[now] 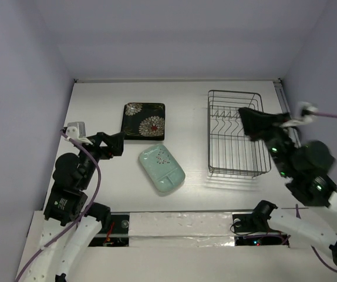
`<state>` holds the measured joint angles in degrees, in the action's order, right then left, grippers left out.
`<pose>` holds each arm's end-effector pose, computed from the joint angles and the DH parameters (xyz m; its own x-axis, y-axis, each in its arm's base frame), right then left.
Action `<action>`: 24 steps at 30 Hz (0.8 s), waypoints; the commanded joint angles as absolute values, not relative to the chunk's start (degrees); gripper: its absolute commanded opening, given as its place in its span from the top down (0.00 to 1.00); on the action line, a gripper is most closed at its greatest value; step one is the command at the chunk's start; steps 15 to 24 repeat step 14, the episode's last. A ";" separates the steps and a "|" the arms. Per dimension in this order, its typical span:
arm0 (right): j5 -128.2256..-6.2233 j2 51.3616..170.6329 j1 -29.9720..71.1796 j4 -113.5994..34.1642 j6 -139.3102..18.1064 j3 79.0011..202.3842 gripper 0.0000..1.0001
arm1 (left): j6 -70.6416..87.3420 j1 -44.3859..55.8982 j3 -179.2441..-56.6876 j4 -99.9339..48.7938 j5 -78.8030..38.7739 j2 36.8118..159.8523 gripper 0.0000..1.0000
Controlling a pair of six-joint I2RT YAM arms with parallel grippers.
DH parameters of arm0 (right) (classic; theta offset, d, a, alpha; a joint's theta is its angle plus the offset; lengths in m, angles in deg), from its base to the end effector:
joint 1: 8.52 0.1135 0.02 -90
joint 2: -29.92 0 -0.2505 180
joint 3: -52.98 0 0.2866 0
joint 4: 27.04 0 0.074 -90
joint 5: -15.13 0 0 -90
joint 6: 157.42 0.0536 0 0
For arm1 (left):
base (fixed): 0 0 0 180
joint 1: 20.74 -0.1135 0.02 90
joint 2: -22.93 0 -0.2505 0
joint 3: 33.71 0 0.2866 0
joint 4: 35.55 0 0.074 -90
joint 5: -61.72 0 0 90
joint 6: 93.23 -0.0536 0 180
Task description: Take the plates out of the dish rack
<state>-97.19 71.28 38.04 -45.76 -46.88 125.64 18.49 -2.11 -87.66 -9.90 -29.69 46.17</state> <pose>0.1506 0.1294 0.4548 -0.0060 0.4657 -0.8849 -0.4429 0.7922 0.4199 0.1552 -0.0509 0.3700 -0.0319 -0.3796 -0.9246 0.3060 0.8769 -0.3706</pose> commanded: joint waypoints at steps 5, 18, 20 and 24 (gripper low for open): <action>-121.96 57.25 38.06 -42.90 -47.74 118.06 0.12 | 15.15 -2.37 -98.79 -14.06 -32.31 48.24 0.14; -125.32 60.40 38.06 -45.71 -46.68 117.53 0.01 | 15.05 -2.37 -99.41 -14.33 -34.86 48.50 0.13; -125.32 60.40 38.06 -45.71 -46.68 117.53 0.01 | 15.05 -2.37 -99.41 -14.33 -34.86 48.50 0.13; -125.32 60.40 38.06 -45.71 -46.68 117.53 0.01 | 15.05 -2.37 -99.41 -14.33 -34.86 48.50 0.13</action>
